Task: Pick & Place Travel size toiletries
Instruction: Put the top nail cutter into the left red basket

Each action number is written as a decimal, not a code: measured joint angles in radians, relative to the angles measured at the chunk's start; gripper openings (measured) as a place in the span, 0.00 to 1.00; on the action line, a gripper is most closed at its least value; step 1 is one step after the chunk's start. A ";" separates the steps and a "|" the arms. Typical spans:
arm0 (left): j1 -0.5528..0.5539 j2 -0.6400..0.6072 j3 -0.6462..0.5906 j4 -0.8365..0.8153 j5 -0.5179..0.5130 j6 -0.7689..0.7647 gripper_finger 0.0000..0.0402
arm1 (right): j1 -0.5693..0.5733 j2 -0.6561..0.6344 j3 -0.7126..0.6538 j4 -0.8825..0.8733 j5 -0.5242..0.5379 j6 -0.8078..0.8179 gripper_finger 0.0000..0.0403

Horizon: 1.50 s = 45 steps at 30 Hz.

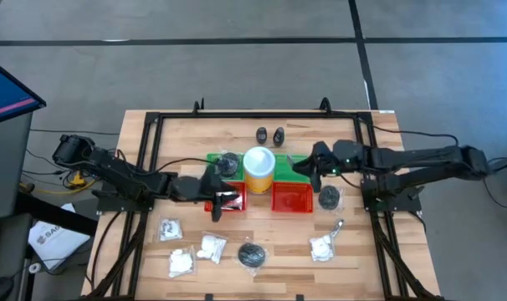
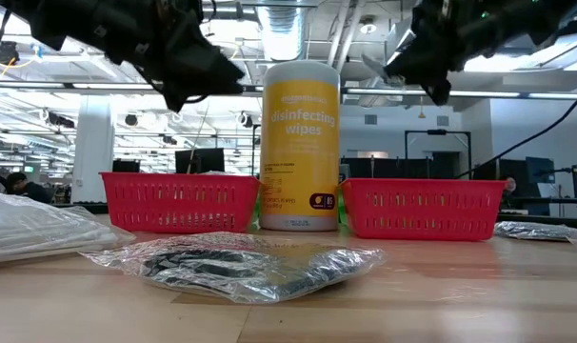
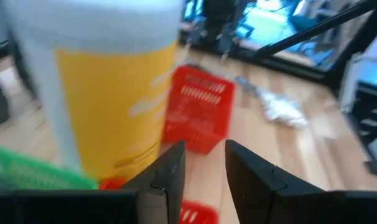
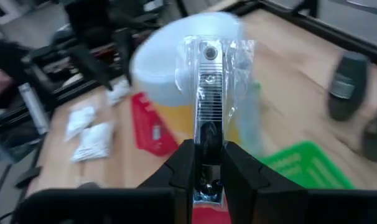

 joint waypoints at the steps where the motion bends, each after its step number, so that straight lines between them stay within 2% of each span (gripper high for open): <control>1: 0.000 0.000 0.000 0.019 0.008 0.010 0.26 | 0.017 0.004 0.000 0.019 0.000 -0.007 0.11; 9: 0.000 0.000 0.000 0.142 0.032 0.059 0.26 | 0.129 0.077 0.000 0.177 0.000 -0.025 0.11; 17: 0.000 0.000 0.000 0.285 0.056 0.099 0.26 | 0.172 0.206 0.021 0.340 0.000 -0.050 0.11; 24: 0.003 0.000 0.000 0.369 0.056 0.101 0.26 | 0.190 0.339 0.149 0.346 0.000 -0.131 0.11; 33: 0.003 0.000 0.000 0.395 0.055 0.142 0.26 | 0.190 0.463 0.282 0.344 -0.004 -0.200 0.11; 38: 0.003 0.000 0.000 0.408 0.055 0.159 0.32 | 0.190 0.521 0.341 0.345 -0.004 -0.208 0.11; 45: 0.003 0.000 0.000 0.416 0.054 0.176 0.46 | 0.190 0.546 0.365 0.346 -0.007 -0.223 0.11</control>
